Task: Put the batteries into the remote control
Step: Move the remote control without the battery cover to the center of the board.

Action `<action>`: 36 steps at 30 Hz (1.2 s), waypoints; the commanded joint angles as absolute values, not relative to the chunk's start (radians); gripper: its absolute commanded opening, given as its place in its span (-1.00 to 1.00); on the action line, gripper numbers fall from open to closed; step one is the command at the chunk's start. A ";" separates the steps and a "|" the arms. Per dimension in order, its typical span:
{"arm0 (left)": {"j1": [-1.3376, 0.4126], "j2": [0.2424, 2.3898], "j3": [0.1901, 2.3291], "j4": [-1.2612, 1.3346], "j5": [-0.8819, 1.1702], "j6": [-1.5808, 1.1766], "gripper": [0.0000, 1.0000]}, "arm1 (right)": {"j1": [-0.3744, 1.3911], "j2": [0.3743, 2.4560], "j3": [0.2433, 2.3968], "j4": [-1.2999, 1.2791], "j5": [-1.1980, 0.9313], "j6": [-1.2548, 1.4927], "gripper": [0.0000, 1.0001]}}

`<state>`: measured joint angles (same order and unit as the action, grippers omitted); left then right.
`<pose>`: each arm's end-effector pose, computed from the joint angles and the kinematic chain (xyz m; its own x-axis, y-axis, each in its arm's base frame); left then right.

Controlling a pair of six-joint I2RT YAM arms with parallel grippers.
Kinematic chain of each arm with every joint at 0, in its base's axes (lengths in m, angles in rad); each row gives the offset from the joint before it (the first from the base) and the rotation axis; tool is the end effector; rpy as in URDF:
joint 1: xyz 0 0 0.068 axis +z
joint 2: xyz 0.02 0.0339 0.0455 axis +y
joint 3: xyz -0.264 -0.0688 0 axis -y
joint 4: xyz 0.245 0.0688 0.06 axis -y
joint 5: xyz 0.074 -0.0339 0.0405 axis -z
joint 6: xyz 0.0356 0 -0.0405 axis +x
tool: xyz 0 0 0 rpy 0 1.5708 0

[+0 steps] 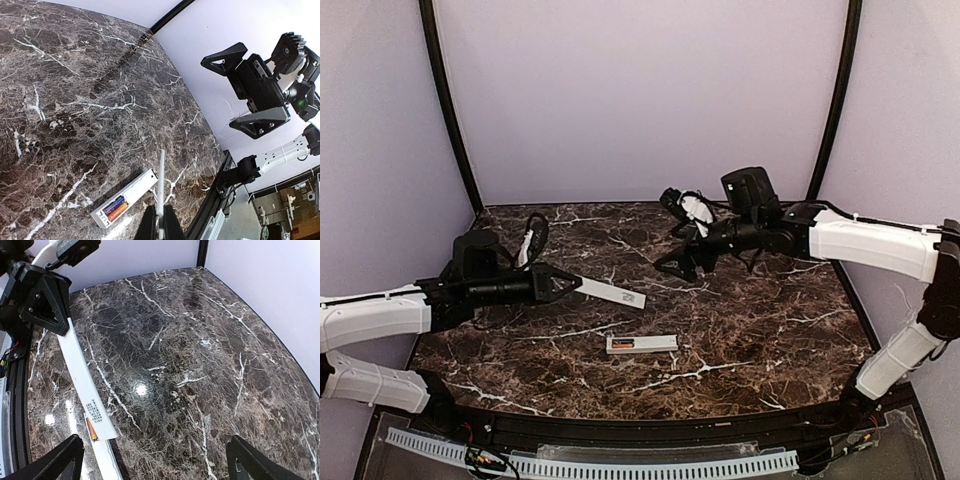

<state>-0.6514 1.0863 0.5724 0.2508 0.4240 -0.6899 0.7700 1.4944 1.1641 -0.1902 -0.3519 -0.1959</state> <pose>0.1841 -0.1588 0.2512 -0.7123 -0.1864 -0.6767 0.5383 0.4736 -0.6971 0.2386 0.2485 0.3006 -0.1812 -0.4302 -0.8843 -0.9210 0.3895 -0.0007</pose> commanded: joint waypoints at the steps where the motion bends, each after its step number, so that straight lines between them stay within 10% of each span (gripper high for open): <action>1: -0.648 1.061 0.492 0.365 0.416 -0.864 -0.99 | 0.795 1.559 1.215 -0.263 -0.446 -0.329 0.97; 16: -0.681 1.047 0.248 0.644 0.361 -1.089 -0.99 | 0.931 1.709 1.217 -0.339 -0.421 -0.496 0.76; 36: -0.669 0.873 0.255 0.407 0.165 -1.063 -0.99 | 0.992 1.970 1.279 -0.412 -0.293 -0.533 0.27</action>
